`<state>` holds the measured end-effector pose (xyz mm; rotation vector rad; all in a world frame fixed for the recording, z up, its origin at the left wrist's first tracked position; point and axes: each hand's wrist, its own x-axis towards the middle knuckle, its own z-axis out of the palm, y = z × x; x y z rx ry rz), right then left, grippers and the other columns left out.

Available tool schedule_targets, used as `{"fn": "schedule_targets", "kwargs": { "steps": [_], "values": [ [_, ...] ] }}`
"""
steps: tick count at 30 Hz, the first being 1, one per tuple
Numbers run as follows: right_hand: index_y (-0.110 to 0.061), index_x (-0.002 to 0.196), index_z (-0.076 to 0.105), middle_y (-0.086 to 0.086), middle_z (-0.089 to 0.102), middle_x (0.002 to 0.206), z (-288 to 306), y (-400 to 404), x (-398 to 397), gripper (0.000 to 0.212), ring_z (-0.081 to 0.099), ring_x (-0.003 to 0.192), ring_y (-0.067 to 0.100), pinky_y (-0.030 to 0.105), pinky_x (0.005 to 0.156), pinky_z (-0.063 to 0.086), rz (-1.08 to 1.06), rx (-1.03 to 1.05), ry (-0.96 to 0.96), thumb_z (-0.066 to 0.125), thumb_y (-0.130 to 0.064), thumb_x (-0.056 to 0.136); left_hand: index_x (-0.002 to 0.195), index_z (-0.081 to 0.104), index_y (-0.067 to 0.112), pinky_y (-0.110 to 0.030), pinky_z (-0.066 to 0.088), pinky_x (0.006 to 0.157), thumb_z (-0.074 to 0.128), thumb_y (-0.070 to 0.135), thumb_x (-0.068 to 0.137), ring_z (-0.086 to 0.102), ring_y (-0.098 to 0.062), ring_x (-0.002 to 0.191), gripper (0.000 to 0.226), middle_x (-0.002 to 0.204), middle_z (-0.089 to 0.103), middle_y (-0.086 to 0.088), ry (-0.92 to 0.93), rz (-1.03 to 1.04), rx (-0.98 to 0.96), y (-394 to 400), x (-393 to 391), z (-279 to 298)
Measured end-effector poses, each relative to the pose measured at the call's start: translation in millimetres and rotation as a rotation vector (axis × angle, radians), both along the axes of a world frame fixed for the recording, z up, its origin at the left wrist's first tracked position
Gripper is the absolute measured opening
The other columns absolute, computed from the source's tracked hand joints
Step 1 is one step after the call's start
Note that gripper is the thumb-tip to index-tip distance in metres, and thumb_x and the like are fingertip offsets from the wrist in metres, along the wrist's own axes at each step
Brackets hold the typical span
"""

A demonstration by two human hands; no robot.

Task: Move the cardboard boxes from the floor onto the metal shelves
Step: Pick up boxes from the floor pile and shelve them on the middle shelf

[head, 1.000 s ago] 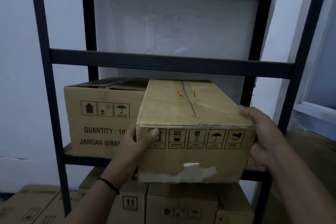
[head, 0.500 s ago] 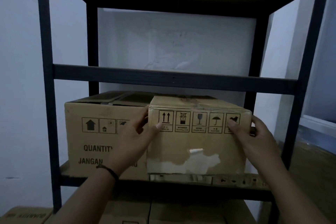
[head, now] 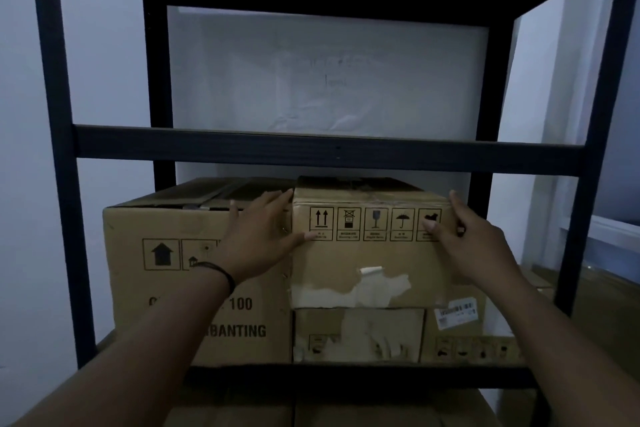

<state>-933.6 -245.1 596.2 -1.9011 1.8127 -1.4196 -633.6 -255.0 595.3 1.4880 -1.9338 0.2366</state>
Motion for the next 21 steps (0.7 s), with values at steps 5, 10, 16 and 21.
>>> {"fn": "schedule_targets", "kwargs": {
  "steps": [5,10,16,21],
  "values": [
    [-0.03,0.152,0.023,0.007,0.043,0.148,0,-32,-5,0.07,0.045,0.13,0.027,0.04,0.103,0.043,0.03,-0.011,0.033,0.056,-0.047,0.092,0.15,0.023,0.031,-0.061,0.001,0.115,0.02,0.096,0.059,0.015,-0.02,0.146,0.112,0.157,0.026,0.0,-0.073,0.112,0.05,-32,6,-4],
    [-0.029,0.148,0.035,0.005,0.054,0.137,1,-60,-9,0.064,0.053,0.119,0.024,0.039,0.097,0.048,0.062,-0.037,0.054,0.058,-0.048,0.091,0.146,0.033,0.035,-0.059,-0.007,0.115,0.045,0.075,0.079,0.024,-0.018,0.143,0.079,0.153,0.033,0.003,-0.12,0.172,-0.024,-46,6,-19],
    [-0.03,0.148,0.034,0.005,0.058,0.132,-4,-79,-11,0.062,0.055,0.116,0.024,0.034,0.092,0.047,0.067,-0.057,0.097,0.055,-0.047,0.093,0.139,0.043,0.035,-0.055,-0.006,0.114,0.056,0.062,0.082,0.032,-0.018,0.138,0.064,0.147,0.042,0.004,-0.1,0.229,-0.129,-55,2,-26],
    [-0.031,0.149,0.032,0.006,0.057,0.133,-5,-83,-9,0.062,0.055,0.117,0.025,0.037,0.096,0.047,0.075,-0.052,0.093,0.054,-0.046,0.093,0.138,0.045,0.035,-0.059,-0.001,0.115,0.054,0.063,0.083,0.035,-0.018,0.136,0.062,0.145,0.044,0.003,-0.127,0.27,-0.139,-59,1,-28]
  ]
}}
